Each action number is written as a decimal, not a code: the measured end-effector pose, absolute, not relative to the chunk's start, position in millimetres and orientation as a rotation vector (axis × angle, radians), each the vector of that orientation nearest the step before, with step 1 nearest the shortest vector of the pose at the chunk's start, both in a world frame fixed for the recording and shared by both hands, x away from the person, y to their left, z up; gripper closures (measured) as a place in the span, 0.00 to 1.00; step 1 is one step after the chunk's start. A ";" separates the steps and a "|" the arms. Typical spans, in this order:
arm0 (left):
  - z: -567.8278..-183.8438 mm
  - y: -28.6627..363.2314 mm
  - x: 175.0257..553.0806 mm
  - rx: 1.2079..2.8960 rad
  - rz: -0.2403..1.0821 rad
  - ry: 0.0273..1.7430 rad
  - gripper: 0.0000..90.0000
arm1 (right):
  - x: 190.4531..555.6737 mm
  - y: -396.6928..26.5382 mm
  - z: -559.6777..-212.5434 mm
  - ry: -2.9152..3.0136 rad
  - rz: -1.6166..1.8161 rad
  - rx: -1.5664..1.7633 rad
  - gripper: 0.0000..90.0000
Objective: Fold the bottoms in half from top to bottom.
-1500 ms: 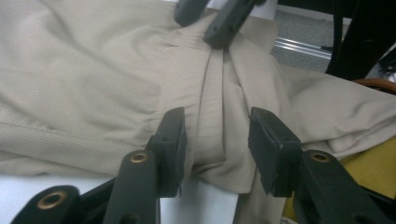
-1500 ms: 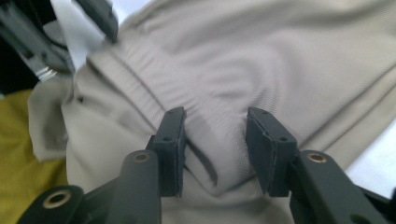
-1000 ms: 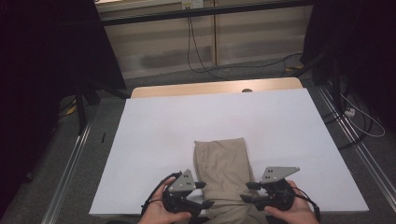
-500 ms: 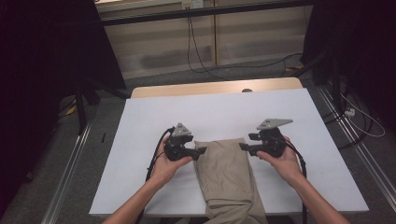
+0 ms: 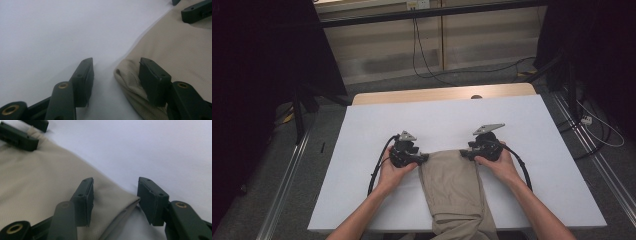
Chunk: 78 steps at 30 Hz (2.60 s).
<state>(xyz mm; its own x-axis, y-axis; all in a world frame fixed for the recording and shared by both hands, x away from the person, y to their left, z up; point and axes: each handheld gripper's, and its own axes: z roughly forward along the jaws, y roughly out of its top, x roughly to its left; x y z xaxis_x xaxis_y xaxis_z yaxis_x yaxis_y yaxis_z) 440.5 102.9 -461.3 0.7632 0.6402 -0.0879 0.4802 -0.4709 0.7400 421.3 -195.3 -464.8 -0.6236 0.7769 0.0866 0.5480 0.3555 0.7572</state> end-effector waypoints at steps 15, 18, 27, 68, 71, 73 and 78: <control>-461.9 93.9 427.7 2.186 0.212 0.753 0.59 | 414.2 -200.4 -462.8 2.436 1.168 1.146 0.81; -462.1 94.2 424.9 2.179 0.168 0.735 0.70 | 412.5 -200.4 -463.7 2.455 1.202 1.158 0.92; -452.4 98.3 420.9 2.065 0.101 0.806 0.91 | 401.9 -201.5 -452.6 2.382 1.264 1.209 0.95; -289.0 120.0 522.8 1.668 0.447 0.875 0.93 | 483.0 -185.1 -270.3 1.924 1.461 1.141 0.96; -292.4 114.7 532.1 1.683 0.442 0.873 0.93 | 490.9 -189.7 -269.6 1.902 1.469 1.163 0.96; -300.5 110.2 535.3 1.700 0.429 0.887 0.93 | 496.3 -192.4 -276.8 1.909 1.454 1.181 0.96; -317.5 102.4 543.0 1.744 0.409 0.910 0.93 | 510.0 -197.1 -304.3 1.927 1.401 1.250 0.96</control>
<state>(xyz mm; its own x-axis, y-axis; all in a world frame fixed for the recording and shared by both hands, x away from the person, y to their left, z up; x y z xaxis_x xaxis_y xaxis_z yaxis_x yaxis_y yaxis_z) 543.0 102.4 -317.5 0.6486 0.7445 -0.1582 0.3760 -0.1327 0.9171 510.0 -197.1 -304.3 -0.4903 0.8590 0.1475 0.4051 0.0748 0.9112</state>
